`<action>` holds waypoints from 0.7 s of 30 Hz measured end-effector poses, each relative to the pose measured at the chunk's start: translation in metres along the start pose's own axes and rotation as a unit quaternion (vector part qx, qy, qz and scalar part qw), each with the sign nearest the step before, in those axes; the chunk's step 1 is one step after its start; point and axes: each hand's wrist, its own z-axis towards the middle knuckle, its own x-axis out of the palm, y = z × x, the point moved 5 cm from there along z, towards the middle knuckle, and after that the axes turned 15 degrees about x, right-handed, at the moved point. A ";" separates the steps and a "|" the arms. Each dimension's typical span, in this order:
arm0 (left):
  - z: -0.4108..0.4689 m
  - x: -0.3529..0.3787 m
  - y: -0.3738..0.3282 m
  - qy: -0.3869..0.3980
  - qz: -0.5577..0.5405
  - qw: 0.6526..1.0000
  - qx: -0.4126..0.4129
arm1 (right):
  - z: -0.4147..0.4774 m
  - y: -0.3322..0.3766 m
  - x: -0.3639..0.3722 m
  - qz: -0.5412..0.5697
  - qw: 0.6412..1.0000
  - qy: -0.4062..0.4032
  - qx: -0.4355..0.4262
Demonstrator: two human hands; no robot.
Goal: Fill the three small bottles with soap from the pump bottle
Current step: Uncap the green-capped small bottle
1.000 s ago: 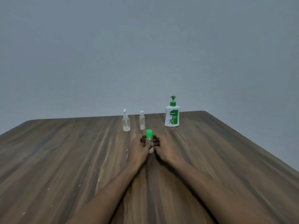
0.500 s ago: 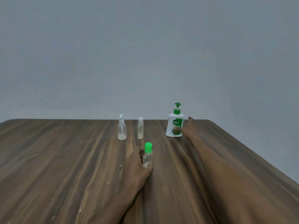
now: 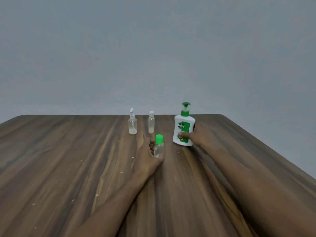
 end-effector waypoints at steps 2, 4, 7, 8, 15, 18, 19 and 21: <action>0.000 -0.002 -0.005 0.001 -0.001 1.000 0.000 | -0.022 -0.011 0.003 0.007 1.000 -0.006 -0.010; -0.002 -0.004 -0.009 0.002 0.002 1.000 0.004 | -0.038 -0.022 0.009 0.015 0.999 -0.015 -0.024; -0.002 -0.008 -0.015 0.012 0.013 1.000 0.012 | -0.051 -0.029 0.019 0.023 0.998 -0.038 -0.037; -0.002 -0.010 -0.015 0.016 0.015 1.000 0.016 | -0.054 -0.029 0.021 0.025 0.997 -0.056 -0.046; -0.001 -0.025 -0.003 0.006 0.042 0.999 0.008 | -0.063 -0.033 0.014 -0.069 0.976 -0.192 -0.073; -0.001 -0.025 0.001 0.009 0.036 0.999 0.010 | -0.060 -0.038 0.005 -0.084 0.970 -0.221 -0.050; -0.001 -0.025 0.000 0.012 0.042 0.999 0.012 | -0.060 -0.039 0.002 -0.089 0.969 -0.226 -0.046; -0.001 -0.026 -0.002 0.021 0.047 0.999 0.012 | -0.062 -0.039 0.002 -0.094 0.969 -0.222 -0.049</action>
